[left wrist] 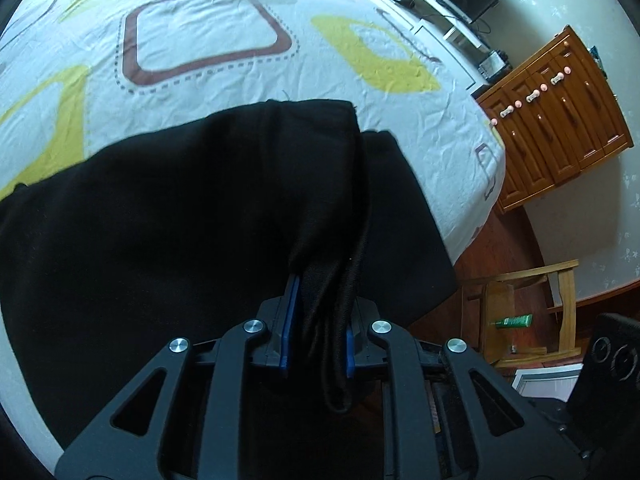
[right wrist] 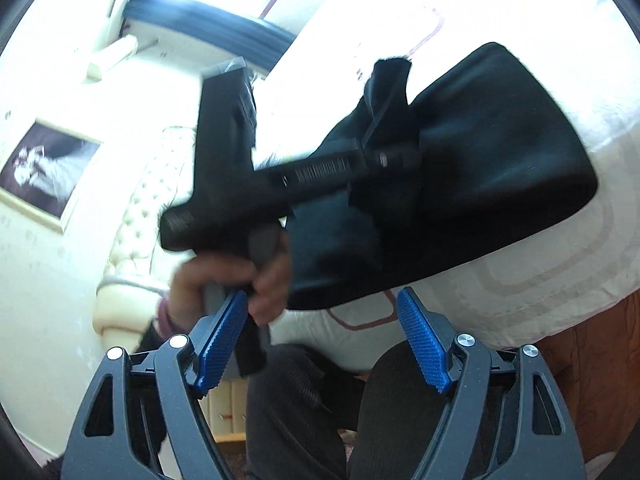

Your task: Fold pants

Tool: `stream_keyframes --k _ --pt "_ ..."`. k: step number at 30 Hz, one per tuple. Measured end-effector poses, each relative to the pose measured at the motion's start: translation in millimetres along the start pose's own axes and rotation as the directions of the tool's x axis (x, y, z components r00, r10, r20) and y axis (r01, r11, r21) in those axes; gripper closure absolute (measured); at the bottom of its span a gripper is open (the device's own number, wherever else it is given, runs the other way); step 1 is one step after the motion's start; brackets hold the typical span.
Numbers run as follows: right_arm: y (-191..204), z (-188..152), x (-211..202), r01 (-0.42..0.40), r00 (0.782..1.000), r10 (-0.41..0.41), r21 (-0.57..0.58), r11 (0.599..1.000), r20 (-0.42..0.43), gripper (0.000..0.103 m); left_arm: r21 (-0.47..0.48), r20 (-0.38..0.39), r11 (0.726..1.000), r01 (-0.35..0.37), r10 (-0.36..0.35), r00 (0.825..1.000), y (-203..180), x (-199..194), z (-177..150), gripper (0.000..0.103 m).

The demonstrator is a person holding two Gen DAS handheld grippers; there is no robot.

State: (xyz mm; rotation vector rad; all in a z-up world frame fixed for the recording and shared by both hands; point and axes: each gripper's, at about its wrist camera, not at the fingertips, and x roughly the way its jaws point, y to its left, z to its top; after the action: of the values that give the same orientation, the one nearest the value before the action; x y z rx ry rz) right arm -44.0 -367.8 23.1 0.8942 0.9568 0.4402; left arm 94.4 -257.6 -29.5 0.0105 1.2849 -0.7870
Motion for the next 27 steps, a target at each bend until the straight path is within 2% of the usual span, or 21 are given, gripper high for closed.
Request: stream_keyframes --k 3,5,7,9,11,15,18,21,23,25,26,27 --pt "-15.6 8.5 -7.7 -0.002 1.0 0.0 0.054 0.999 0.028 0.027 -0.078 0.061 0.993 0.086 -0.082 0.995 14.7 -6.4 -6.7 0.079" --pt "-26.0 14.6 -11.6 -0.01 0.999 0.006 0.083 0.997 0.04 0.027 -0.143 0.129 0.978 0.153 -0.135 0.982 23.7 -21.7 -14.9 0.071" --pt "-33.3 23.4 -12.7 -0.001 0.999 -0.003 0.084 0.996 0.044 0.027 -0.159 0.211 0.967 0.202 -0.166 0.963 28.5 -42.4 -30.1 0.039" --pt "-39.5 34.5 -13.3 0.027 0.998 -0.031 0.071 0.997 0.056 0.027 -0.157 0.29 0.963 0.22 -0.168 0.942 32.7 -64.9 -50.1 0.025" --pt "-43.5 47.0 -10.8 0.057 0.996 -0.06 0.056 0.997 0.065 0.027 -0.159 0.335 0.958 0.238 -0.174 0.926 41.4 -81.0 -71.1 0.024" --pt "-51.7 78.6 1.0 0.058 0.996 -0.062 0.055 0.997 0.07 0.027 -0.224 0.407 0.956 0.188 -0.083 0.909 76.4 -106.3 -110.0 0.019" --pt "-57.9 101.1 14.7 0.092 0.994 -0.095 0.059 0.994 0.056 0.027 -0.281 0.459 0.942 0.182 -0.035 0.888 104.6 -117.9 -133.2 0.019" --pt "-60.4 113.9 33.7 0.136 0.99 -0.137 0.031 0.99 0.033 0.027 -0.372 0.48 0.911 0.178 0.024 0.877 133.6 -124.4 -153.4 0.018" --pt "-60.3 117.4 43.8 0.13 0.991 -0.13 0.017 0.991 0.007 0.027 -0.417 0.493 0.879 0.23 0.007 0.87 148.5 -123.6 -163.7 0.018" --pt "-58.5 118.6 52.3 0.08 0.997 -0.08 0.022 0.997 -0.016 0.027 -0.45 0.49 0.855 0.26 -0.007 0.872 159.5 -118.8 -171.3 0.018" --pt "-57.3 119.2 56.0 0.057 0.998 -0.056 0.026 0.998 -0.028 0.031 -0.46 0.485 0.846 0.269 -0.014 0.874 163.6 -115.8 -174.1 0.018" --pt "-56.7 118.5 60.8 0.051 0.998 -0.05 0.025 0.998 -0.045 0.048 -0.47 0.479 0.839 0.275 -0.019 0.878 166.5 -112.3 -176.5 0.018"
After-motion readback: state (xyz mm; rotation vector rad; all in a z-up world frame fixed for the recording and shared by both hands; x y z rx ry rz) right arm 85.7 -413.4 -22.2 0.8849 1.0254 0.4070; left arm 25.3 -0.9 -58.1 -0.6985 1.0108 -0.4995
